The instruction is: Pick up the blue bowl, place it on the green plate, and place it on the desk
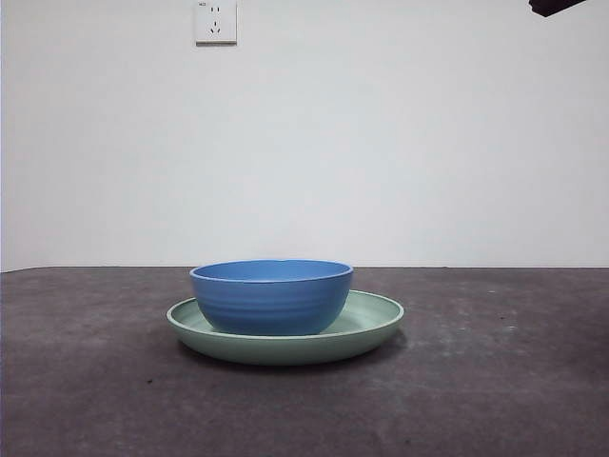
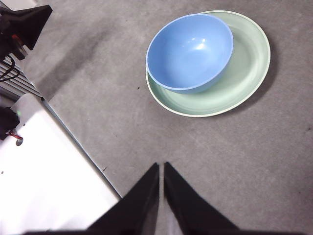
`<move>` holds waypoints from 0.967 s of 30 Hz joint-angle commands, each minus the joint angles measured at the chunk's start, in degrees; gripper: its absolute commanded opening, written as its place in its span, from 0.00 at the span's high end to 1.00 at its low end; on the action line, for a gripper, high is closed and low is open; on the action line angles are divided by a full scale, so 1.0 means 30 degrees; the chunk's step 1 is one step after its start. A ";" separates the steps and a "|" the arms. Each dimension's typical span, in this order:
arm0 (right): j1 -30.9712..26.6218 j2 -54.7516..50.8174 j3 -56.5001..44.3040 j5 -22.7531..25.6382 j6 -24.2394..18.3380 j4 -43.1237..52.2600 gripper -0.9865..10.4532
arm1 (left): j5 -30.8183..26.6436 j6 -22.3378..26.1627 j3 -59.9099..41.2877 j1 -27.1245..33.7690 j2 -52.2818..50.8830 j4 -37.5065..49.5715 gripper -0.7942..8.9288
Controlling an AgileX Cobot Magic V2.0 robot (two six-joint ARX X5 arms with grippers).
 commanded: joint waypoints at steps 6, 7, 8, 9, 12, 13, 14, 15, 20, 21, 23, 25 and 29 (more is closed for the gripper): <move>-0.0590 -0.0597 0.0270 0.0036 -0.1246 0.0240 0.91 | -0.0022 -0.0080 -0.0386 0.0015 -0.0044 -0.0138 0.91; -0.0925 -0.0903 0.0270 -0.0015 -0.1552 0.0270 0.91 | -0.0022 -0.0080 -0.0386 0.0015 -0.0044 -0.0138 0.91; -0.1333 -0.1319 0.0262 0.0007 -0.1792 0.0393 0.91 | -0.0022 -0.0080 -0.0386 0.0015 -0.0044 -0.0138 0.91; -0.1792 -0.1778 0.0233 0.0007 -0.1872 0.0699 0.91 | -0.0022 -0.0080 -0.0386 0.0015 -0.0044 -0.0138 0.91; -0.3366 -0.3534 -0.0350 0.0029 -0.1865 0.2703 0.91 | -0.0022 -0.0080 -0.0386 0.0015 -0.0044 -0.0138 0.91; -0.3876 -0.4131 -0.0729 0.0124 -0.1894 0.3512 0.91 | -0.0022 -0.0080 -0.0386 0.0015 -0.0044 -0.0138 0.91; -0.4415 -0.4809 -0.1268 0.0306 -0.1894 0.4481 0.91 | -0.0022 -0.0080 -0.0386 0.0015 -0.0044 -0.0138 0.91; -0.4932 -0.5552 -0.1953 0.0619 -0.1880 0.5486 0.91 | -0.0022 -0.0080 -0.0386 0.0015 -0.0044 -0.0138 0.91; -0.6666 -0.8910 -0.6135 0.1756 -0.1858 0.9923 0.91 | -0.0022 -0.0080 -0.0386 0.0015 -0.0036 -0.0138 0.91; -0.6958 -0.9639 -0.7082 0.2025 -0.1858 1.0805 0.91 | -0.0022 -0.0080 -0.0386 0.0015 -0.0044 -0.0138 0.91; -0.7417 -1.0907 -0.8823 0.2579 -0.1851 1.2284 0.91 | -0.0022 -0.0080 -0.0386 0.0015 -0.0044 -0.0138 0.91; -0.7730 -1.2029 -1.0455 0.3191 -0.1785 1.3653 0.91 | -0.0022 -0.0080 -0.0386 0.0015 -0.0044 -0.0138 0.91; -0.7927 -1.3857 -1.3289 0.4408 -0.1639 1.5577 0.91 | -0.0022 -0.0080 -0.0386 0.0015 -0.0044 -0.0138 0.91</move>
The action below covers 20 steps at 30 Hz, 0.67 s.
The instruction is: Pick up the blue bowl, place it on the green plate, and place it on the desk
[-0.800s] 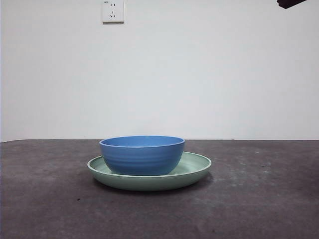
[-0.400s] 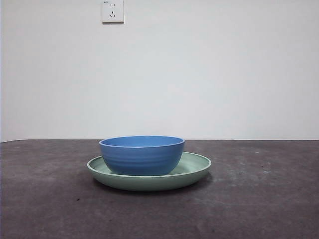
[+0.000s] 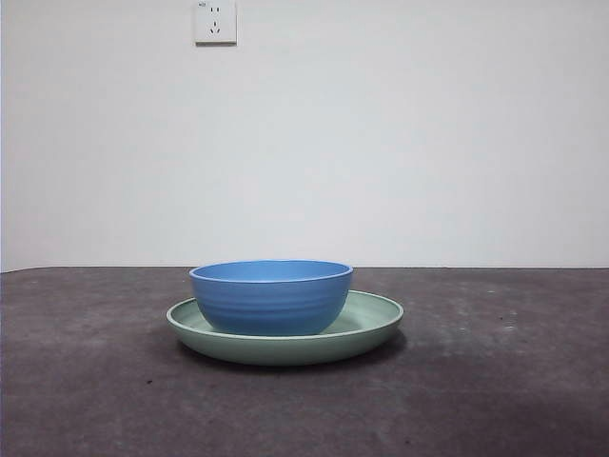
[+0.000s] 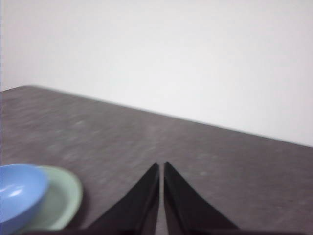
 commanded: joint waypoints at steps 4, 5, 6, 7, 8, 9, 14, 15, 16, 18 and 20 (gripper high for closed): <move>-0.0007 -0.1829 -0.3009 0.1086 0.0153 0.1049 0.91 | -0.0022 -0.0073 -0.0393 0.0015 -0.0044 -0.0138 0.91; -0.0007 -0.2040 -0.3381 0.1129 0.0262 0.1064 0.91 | -0.0022 -0.0073 -0.0393 0.0015 -0.0044 -0.0138 0.91; -0.0007 -0.2251 -0.3767 0.1129 0.0284 0.1056 0.91 | -0.0022 -0.0073 -0.0393 0.0015 -0.0044 -0.0138 0.91; -0.0007 -0.2441 -0.4124 0.1129 0.0299 0.1064 0.91 | -0.0022 -0.0073 -0.0393 0.0015 -0.0044 -0.0138 0.91; -0.0007 -0.2608 -0.4430 0.1122 0.0357 0.1064 0.91 | -0.0022 -0.0073 -0.0393 0.0015 -0.0044 -0.0138 0.91; -0.0007 -0.2776 -0.4772 0.1129 0.0444 0.1100 0.91 | -0.0022 -0.0073 -0.0393 0.0015 -0.0044 -0.0138 0.91; -0.0007 -0.3053 -0.6033 0.1122 0.1013 0.1319 0.91 | -0.0022 -0.0073 -0.0393 0.0015 -0.0044 -0.0138 0.91; -0.0007 -0.3053 -0.6229 0.1115 0.1158 0.1231 0.91 | -0.0022 -0.0073 -0.0393 0.0015 -0.0044 -0.0138 0.91; -0.0007 -0.3053 -0.6215 0.1137 0.1202 0.0787 0.91 | -0.0022 -0.0080 -0.0393 0.0015 -0.0036 -0.0138 0.91; -0.0007 -0.3053 -0.6215 0.1137 0.1202 0.0211 0.91 | -0.0022 -0.0073 -0.0393 0.0015 -0.0036 -0.0138 0.91; -0.0007 -0.3053 -0.6215 0.1137 0.1202 -0.0321 0.91 | -0.0022 -0.0073 -0.0393 0.0015 -0.0044 -0.0138 0.91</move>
